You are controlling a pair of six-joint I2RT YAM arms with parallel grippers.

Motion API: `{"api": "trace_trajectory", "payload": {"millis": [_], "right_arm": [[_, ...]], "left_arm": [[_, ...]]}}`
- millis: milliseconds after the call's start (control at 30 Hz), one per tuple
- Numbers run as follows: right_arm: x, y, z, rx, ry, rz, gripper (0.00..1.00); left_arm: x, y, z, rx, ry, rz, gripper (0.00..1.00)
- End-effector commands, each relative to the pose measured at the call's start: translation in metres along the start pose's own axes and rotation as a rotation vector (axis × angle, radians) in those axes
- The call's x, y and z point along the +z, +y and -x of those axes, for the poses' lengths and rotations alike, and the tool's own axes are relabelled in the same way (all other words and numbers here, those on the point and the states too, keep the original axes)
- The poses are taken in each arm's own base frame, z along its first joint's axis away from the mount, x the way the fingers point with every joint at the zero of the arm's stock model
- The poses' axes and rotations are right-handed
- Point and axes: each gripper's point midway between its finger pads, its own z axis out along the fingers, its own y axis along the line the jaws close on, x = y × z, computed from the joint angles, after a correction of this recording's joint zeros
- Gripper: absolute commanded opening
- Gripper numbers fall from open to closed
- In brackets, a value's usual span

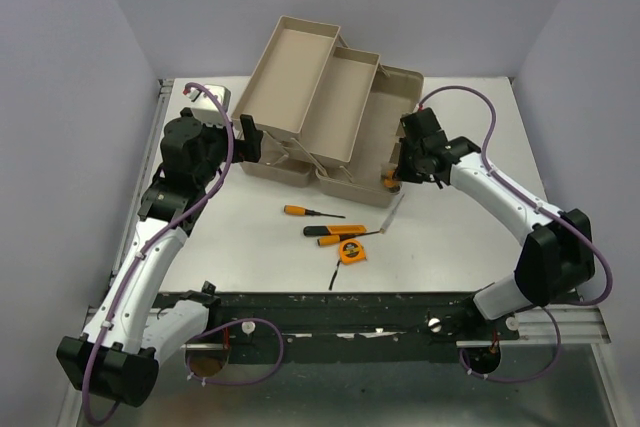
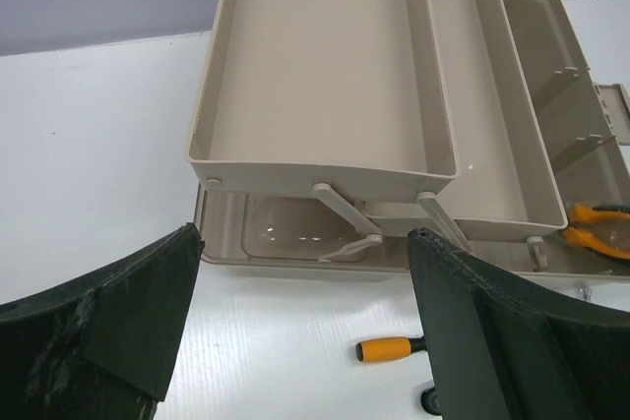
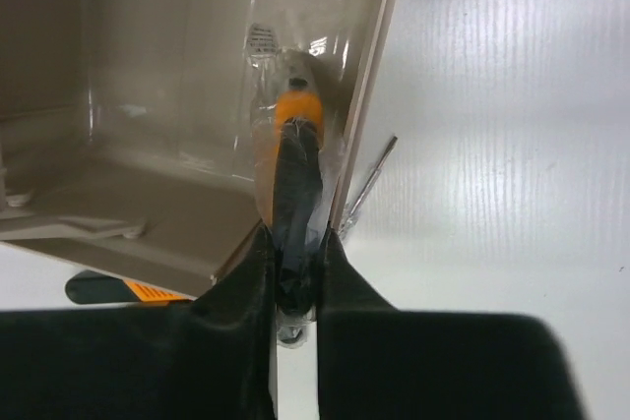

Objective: Pack the tool kit

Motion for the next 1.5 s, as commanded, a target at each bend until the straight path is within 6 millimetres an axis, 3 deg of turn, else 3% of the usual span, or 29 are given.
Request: {"api": "trace_trajectory", "payload": {"millis": [0, 200, 300, 533, 700, 900, 1067, 1200, 1300, 1367, 1467], "right_arm": [[-0.004, 0.004, 0.019, 0.023, -0.059, -0.004, 0.03], [-0.038, 0.014, 0.074, 0.016, -0.245, 0.018, 0.00], [-0.042, 0.019, 0.097, 0.017, -0.294, 0.030, 0.00], [-0.007, 0.037, 0.136, 0.077, -0.318, 0.086, 0.00], [0.024, 0.061, 0.144, 0.151, -0.315, 0.175, 0.00], [0.054, 0.082, 0.122, 0.226, -0.249, 0.295, 0.00], [0.066, 0.067, 0.106, 0.236, -0.218, 0.235, 0.01], [0.064, 0.059, 0.100, 0.220, -0.205, 0.200, 0.31], [0.052, 0.062, 0.106, 0.201, -0.233, 0.225, 0.54], [0.041, 0.064, 0.114, 0.185, -0.261, 0.241, 0.62], [0.019, 0.064, 0.123, 0.160, -0.309, 0.258, 0.64]], "left_arm": [[-0.005, 0.000, 0.007, 0.006, -0.026, 0.007, 0.99], [-0.007, 0.000, 0.010, 0.010, -0.034, 0.009, 0.99], [-0.007, 0.001, 0.010, 0.013, -0.035, 0.016, 0.99], [-0.009, 0.000, 0.011, 0.020, -0.039, 0.013, 0.99], [-0.010, 0.000, 0.012, 0.021, -0.042, 0.011, 0.99], [-0.010, -0.001, 0.012, 0.025, -0.042, 0.010, 0.99], [-0.011, -0.002, 0.013, 0.028, -0.043, 0.007, 0.99], [-0.011, -0.002, 0.012, 0.029, -0.041, 0.004, 0.99], [-0.010, -0.002, 0.011, 0.029, -0.037, 0.004, 0.99], [-0.009, -0.001, 0.011, 0.028, -0.035, 0.008, 0.99], [-0.009, 0.003, 0.011, 0.030, -0.038, 0.032, 0.99]]}}
